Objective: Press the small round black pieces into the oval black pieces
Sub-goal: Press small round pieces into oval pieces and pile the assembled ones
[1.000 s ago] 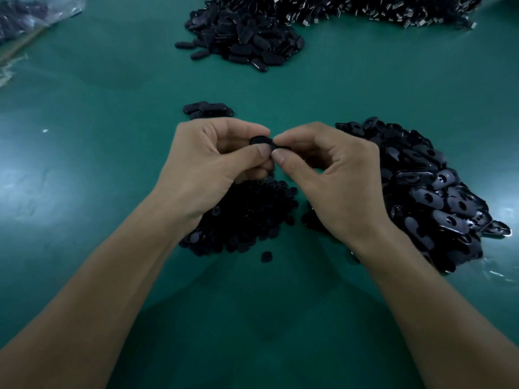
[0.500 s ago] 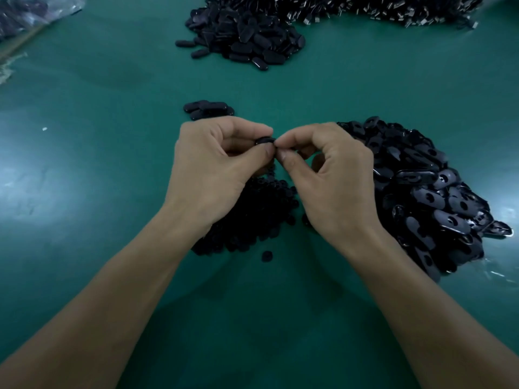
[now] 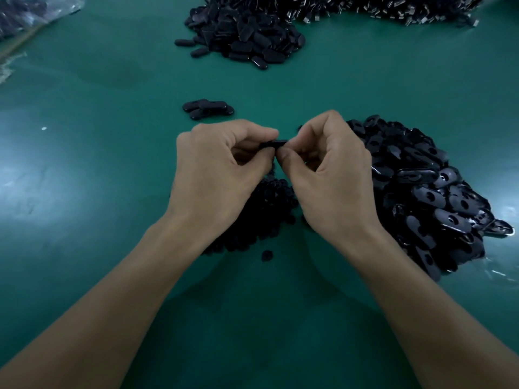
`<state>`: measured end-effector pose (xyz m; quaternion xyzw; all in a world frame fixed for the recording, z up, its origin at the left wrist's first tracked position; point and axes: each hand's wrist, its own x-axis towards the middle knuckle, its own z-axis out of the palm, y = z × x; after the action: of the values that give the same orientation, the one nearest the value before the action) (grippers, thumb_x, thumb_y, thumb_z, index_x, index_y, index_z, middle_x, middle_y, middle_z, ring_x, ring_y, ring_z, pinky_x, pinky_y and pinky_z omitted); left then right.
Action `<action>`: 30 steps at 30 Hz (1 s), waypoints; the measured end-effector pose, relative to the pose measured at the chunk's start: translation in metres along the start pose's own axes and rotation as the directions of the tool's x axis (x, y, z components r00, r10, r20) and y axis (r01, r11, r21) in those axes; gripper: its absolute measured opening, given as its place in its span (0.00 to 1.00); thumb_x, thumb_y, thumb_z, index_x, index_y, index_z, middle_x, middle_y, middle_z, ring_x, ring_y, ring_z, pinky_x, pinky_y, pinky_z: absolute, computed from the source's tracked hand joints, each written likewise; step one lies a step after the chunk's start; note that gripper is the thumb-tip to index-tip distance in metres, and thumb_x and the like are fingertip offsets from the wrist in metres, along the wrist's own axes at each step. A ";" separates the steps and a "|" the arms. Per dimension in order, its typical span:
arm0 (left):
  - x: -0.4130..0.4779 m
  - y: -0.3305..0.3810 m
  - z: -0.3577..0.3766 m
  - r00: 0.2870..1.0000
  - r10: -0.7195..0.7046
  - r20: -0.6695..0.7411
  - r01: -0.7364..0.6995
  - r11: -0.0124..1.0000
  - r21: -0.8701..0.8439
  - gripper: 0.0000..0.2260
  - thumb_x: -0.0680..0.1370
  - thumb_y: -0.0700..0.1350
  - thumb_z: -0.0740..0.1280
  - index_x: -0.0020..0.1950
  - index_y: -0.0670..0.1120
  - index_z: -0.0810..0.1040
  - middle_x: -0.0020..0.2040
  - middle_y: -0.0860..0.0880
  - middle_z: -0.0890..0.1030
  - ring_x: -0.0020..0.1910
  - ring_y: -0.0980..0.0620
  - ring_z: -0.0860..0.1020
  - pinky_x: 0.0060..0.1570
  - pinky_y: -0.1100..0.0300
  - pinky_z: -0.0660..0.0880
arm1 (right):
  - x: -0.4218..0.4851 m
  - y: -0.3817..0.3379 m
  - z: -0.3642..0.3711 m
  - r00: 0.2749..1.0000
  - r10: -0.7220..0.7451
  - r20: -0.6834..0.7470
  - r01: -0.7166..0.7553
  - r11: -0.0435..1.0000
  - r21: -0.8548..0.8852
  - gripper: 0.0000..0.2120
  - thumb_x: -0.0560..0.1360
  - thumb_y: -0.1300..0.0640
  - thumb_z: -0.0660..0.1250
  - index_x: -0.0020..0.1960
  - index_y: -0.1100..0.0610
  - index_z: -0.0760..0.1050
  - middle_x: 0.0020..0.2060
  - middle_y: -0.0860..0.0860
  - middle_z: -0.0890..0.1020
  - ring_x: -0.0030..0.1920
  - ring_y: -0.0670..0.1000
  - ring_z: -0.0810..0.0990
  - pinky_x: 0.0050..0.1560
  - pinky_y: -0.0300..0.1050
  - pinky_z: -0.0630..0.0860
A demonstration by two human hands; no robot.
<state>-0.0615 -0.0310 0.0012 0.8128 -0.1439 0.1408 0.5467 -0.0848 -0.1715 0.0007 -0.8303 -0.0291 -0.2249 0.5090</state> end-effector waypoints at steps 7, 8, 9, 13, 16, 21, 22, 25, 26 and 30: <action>0.000 0.000 0.001 1.000 0.009 0.015 -0.009 1.000 -0.013 0.14 0.74 0.36 0.74 0.50 0.56 0.84 0.43 0.62 0.85 0.42 0.62 0.85 0.48 0.66 0.81 | 0.000 -0.002 0.001 0.999 -0.007 -0.038 0.005 0.999 -0.051 0.20 0.73 0.62 0.72 0.37 0.45 0.64 0.35 0.48 0.81 0.33 0.46 0.77 0.31 0.33 0.71; 0.000 0.000 0.002 1.000 0.015 0.014 -0.015 1.000 -0.018 0.15 0.74 0.36 0.74 0.50 0.56 0.84 0.43 0.61 0.85 0.42 0.62 0.85 0.48 0.65 0.81 | 0.000 -0.002 0.001 0.999 -0.006 -0.041 0.004 0.999 -0.045 0.20 0.73 0.62 0.72 0.37 0.45 0.63 0.35 0.48 0.81 0.33 0.46 0.76 0.31 0.33 0.71; 0.000 0.000 0.002 1.000 0.021 0.013 -0.020 1.000 -0.024 0.15 0.74 0.36 0.74 0.50 0.56 0.84 0.43 0.62 0.85 0.42 0.62 0.85 0.47 0.65 0.81 | 0.000 -0.002 0.001 0.999 -0.004 -0.040 0.003 0.999 -0.039 0.20 0.73 0.62 0.72 0.37 0.45 0.63 0.35 0.49 0.81 0.32 0.46 0.76 0.31 0.33 0.71; 0.001 -0.001 0.000 0.999 0.027 0.020 -0.026 0.999 -0.035 0.14 0.74 0.36 0.74 0.48 0.57 0.84 0.42 0.61 0.85 0.41 0.62 0.85 0.46 0.67 0.80 | -0.001 -0.002 0.001 0.999 -0.002 -0.033 0.001 0.999 -0.034 0.19 0.74 0.63 0.71 0.39 0.46 0.63 0.35 0.49 0.81 0.32 0.46 0.76 0.31 0.37 0.72; 0.002 -0.002 0.000 1.000 0.000 0.010 0.001 0.997 -0.072 0.13 0.74 0.37 0.74 0.47 0.57 0.84 0.42 0.56 0.87 0.41 0.57 0.86 0.47 0.60 0.82 | -0.001 -0.002 0.001 1.000 0.009 -0.028 -0.009 1.000 -0.010 0.18 0.75 0.63 0.70 0.40 0.46 0.64 0.36 0.49 0.81 0.35 0.47 0.78 0.36 0.44 0.76; 0.003 -0.003 -0.002 1.000 -0.014 0.024 0.016 0.998 -0.052 0.13 0.74 0.37 0.75 0.47 0.57 0.84 0.40 0.57 0.87 0.40 0.57 0.85 0.47 0.60 0.82 | 0.002 0.000 -0.001 0.999 0.035 0.025 -0.036 0.999 0.015 0.18 0.75 0.61 0.71 0.40 0.45 0.65 0.37 0.48 0.82 0.37 0.49 0.80 0.40 0.52 0.78; 0.003 -0.003 -0.002 0.999 -0.013 0.035 0.015 0.999 -0.041 0.13 0.74 0.37 0.75 0.47 0.56 0.84 0.40 0.57 0.86 0.40 0.58 0.85 0.47 0.61 0.82 | 0.002 0.001 -0.002 0.999 0.039 0.036 -0.040 0.999 0.010 0.18 0.74 0.61 0.72 0.40 0.45 0.65 0.37 0.48 0.82 0.38 0.51 0.81 0.40 0.53 0.79; 0.002 -0.002 -0.002 0.998 -0.005 0.057 0.004 1.000 0.010 0.13 0.75 0.36 0.74 0.49 0.56 0.84 0.41 0.61 0.85 0.40 0.62 0.84 0.47 0.67 0.80 | 0.002 0.002 -0.003 0.998 0.043 0.041 -0.043 0.999 -0.008 0.19 0.74 0.61 0.73 0.38 0.45 0.65 0.37 0.49 0.82 0.37 0.50 0.81 0.39 0.48 0.79; 0.002 -0.001 -0.002 0.998 -0.001 0.061 0.000 1.000 0.021 0.14 0.75 0.36 0.74 0.48 0.56 0.84 0.41 0.62 0.85 0.40 0.64 0.84 0.46 0.69 0.79 | 0.002 0.003 -0.003 0.998 0.041 0.040 -0.040 0.999 -0.018 0.20 0.74 0.61 0.73 0.37 0.44 0.65 0.36 0.49 0.82 0.36 0.49 0.80 0.37 0.44 0.79; 0.001 -0.001 -0.001 0.996 0.029 0.082 -0.034 0.998 0.058 0.13 0.74 0.35 0.74 0.50 0.53 0.85 0.42 0.64 0.83 0.40 0.66 0.83 0.46 0.73 0.77 | 0.002 0.003 -0.002 0.998 0.054 0.023 -0.052 0.995 -0.082 0.21 0.73 0.60 0.73 0.35 0.44 0.63 0.35 0.48 0.82 0.34 0.47 0.78 0.33 0.37 0.75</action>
<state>-0.0603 -0.0294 0.0009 0.8314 -0.1747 0.1204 0.5135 -0.0830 -0.1750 -0.0004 -0.8536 -0.0045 -0.2017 0.4802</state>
